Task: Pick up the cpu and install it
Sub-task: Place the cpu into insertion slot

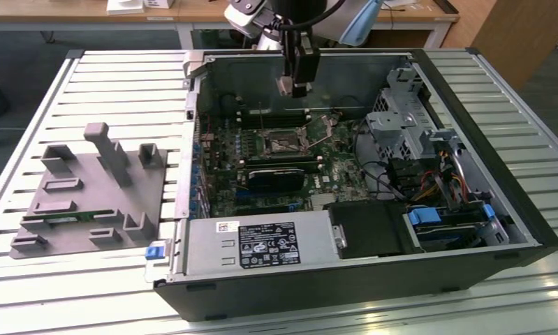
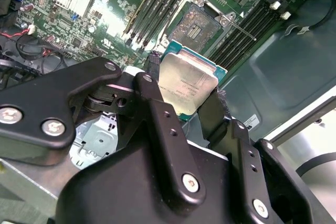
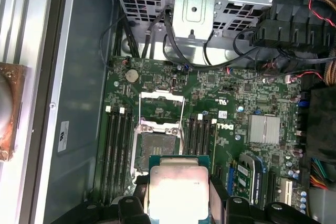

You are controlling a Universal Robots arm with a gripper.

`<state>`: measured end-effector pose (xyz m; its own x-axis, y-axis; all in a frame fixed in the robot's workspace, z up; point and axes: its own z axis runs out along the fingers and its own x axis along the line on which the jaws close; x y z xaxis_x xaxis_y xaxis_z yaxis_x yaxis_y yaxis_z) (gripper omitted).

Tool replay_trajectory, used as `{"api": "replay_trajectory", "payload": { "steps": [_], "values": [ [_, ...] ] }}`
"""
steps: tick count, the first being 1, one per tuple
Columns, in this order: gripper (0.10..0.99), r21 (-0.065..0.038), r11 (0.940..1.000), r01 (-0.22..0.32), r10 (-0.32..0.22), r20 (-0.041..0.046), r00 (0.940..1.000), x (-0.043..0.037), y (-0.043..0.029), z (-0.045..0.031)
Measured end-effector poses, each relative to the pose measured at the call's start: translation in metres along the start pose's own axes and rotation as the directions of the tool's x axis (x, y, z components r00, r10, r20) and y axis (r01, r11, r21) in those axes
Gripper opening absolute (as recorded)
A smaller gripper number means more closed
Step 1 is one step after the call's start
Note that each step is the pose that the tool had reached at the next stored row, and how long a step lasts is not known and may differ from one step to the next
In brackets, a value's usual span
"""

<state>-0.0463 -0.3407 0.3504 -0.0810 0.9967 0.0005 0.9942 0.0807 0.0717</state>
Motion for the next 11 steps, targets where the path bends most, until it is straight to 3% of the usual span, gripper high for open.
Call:
{"api": "replay_trajectory", "payload": {
  "steps": [11],
  "values": [
    [0.541, 0.0, 1.0, 0.0, 0.0, 0.0001, 1.0, 0.0, -0.0002, 0.0031]
  ]
}}
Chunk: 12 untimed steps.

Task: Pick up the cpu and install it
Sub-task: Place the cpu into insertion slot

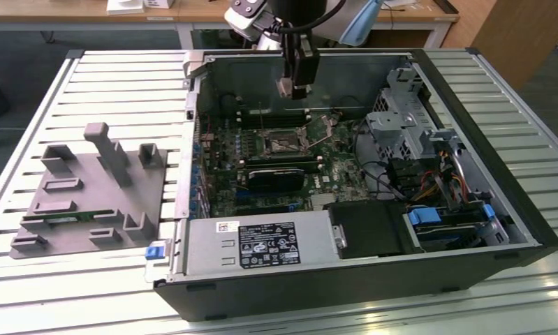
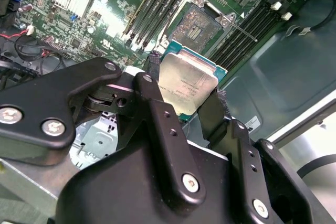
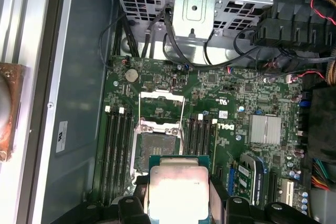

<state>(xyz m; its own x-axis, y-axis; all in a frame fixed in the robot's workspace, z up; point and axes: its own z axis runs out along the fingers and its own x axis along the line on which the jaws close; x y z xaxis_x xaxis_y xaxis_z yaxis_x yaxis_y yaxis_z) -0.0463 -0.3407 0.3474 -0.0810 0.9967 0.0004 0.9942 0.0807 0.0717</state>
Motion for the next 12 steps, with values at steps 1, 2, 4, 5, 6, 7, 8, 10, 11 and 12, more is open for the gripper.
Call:
{"api": "replay_trajectory", "payload": {
  "steps": [1, 2, 4, 5, 6, 7, 8, 10, 11, 12],
  "values": [
    [0.541, 0.0, 1.0, 0.0, 0.0, 0.0, 1.0, 0.0, 0.0, 0.0003],
    [0.541, 0.0, 1.0, 0.0, 0.0, 0.0, 1.0, 0.0, 0.0, 0.0005],
    [0.541, 0.0, 1.0, 0.0, 0.0, -0.0001, 1.0, 0.0, -0.0001, 0.001],
    [0.541, 0.0, 1.0, 0.0, 0.0, -0.0001, 1.0, 0.0, -0.0001, 0.0013],
    [0.541, 0.0, 1.0, 0.0, 0.0, -0.0001, 1.0, 0.0, -0.0001, 0.0015],
    [0.541, 0.0, 1.0, 0.0, 0.0, -0.0001, 1.0, 0.0, -0.0001, 0.0018],
    [0.541, 0.0, 1.0, 0.0, 0.0, -0.0001, 1.0, 0.0, -0.0001, 0.002],
    [0.541, 0.0, 1.0, 0.0, 0.0, -0.0001, 1.0, 0.0, -0.0002, 0.0025],
    [0.541, 0.0, 1.0, 0.0, 0.0, -0.0001, 1.0, 0.0, -0.0002, 0.0028],
    [0.541, 0.0, 1.0, 0.0, 0.0, -0.0001, 1.0, 0.0, -0.0002, 0.003]
  ]
}}
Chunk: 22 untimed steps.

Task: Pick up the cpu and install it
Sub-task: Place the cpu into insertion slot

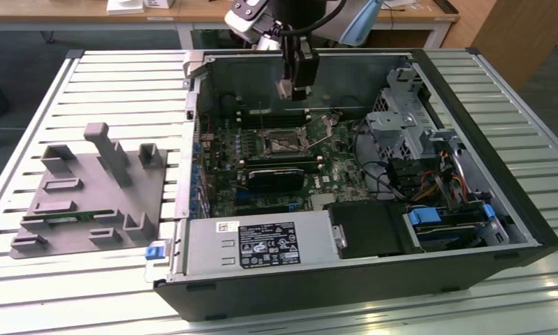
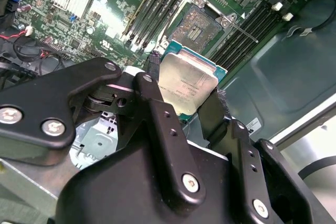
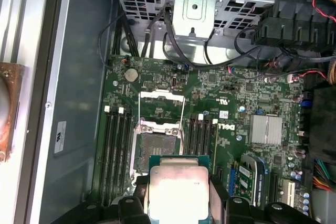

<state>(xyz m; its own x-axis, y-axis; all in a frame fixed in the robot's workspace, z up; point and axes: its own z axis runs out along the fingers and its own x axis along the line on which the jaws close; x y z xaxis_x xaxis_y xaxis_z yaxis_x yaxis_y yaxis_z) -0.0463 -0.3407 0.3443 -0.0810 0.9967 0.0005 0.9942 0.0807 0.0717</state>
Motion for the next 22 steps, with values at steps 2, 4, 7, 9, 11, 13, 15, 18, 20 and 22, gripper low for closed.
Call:
{"api": "replay_trajectory", "payload": {
  "steps": [2, 4, 7, 9, 11, 13, 15, 18, 20, 22],
  "values": [
    [0.541, 0.0, 1.0, 0.0, 0.0, 0.0, 1.0, 0.0, 0.0, 0.0005],
    [0.541, 0.0, 1.0, 0.0, 0.0, 0.0001, 1.0, 0.0, -0.0001, 0.001],
    [0.541, 0.0, 1.0, 0.0, 0.0, 0.0, 1.0, 0.0, -0.0001, 0.0017],
    [0.541, 0.0, 1.0, 0.0, 0.0, 0.0, 1.0, 0.0, -0.0002, 0.0022],
    [0.541, 0.0, 1.0, 0.0, 0.0, 0.0, 1.0, 0.0, -0.0002, 0.0027],
    [0.541, 0.0, 1.0, 0.0, 0.0, 0.0, 1.0, 0.0, -0.0002, 0.0033],
    [0.541, 0.0, 1.0, 0.0, 0.0, 0.0, 1.0, 0.0, -0.0003, 0.0038],
    [0.541, 0.0, 1.0, 0.0, 0.0, 0.0, 1.0, 0.0, -0.0003, 0.0046],
    [0.541, 0.0, 1.0, 0.0, 0.0, 0.0, 1.0, 0.0, -0.0004, 0.0051],
    [0.541, 0.0, 1.0, 0.0, 0.0, 0.0, 1.0, 0.0, -0.0004, 0.0055]
  ]
}}
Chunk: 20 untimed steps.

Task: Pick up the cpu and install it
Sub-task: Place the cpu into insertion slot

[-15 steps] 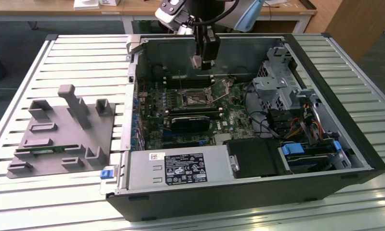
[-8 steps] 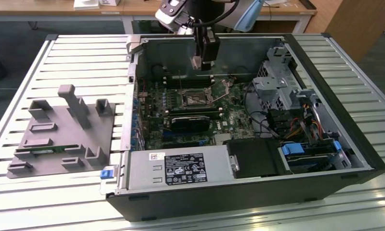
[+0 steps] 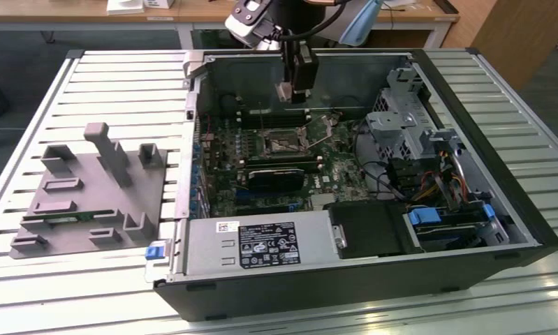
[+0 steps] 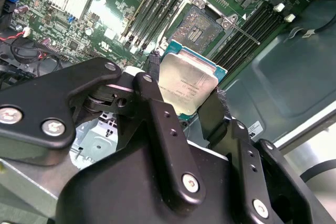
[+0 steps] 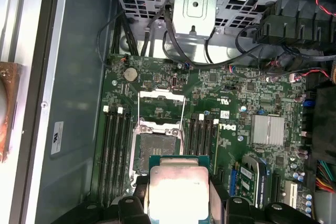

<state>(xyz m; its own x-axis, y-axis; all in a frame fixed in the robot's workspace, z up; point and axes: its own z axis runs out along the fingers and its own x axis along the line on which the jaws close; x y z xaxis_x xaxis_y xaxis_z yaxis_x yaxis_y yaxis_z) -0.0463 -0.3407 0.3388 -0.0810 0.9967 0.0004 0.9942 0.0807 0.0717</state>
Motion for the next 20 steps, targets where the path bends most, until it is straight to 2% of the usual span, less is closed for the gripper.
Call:
{"api": "replay_trajectory", "payload": {
  "steps": [12, 20],
  "values": [
    [0.541, 0.0, 1.0, 0.0, 0.0, -0.0002, 1.0, 0.0, -0.0003, 0.0036],
    [0.541, 0.0, 1.0, -0.001, 0.001, 0.0, 1.0, 0.0003, -0.0012, 0.0178]
  ]
}}
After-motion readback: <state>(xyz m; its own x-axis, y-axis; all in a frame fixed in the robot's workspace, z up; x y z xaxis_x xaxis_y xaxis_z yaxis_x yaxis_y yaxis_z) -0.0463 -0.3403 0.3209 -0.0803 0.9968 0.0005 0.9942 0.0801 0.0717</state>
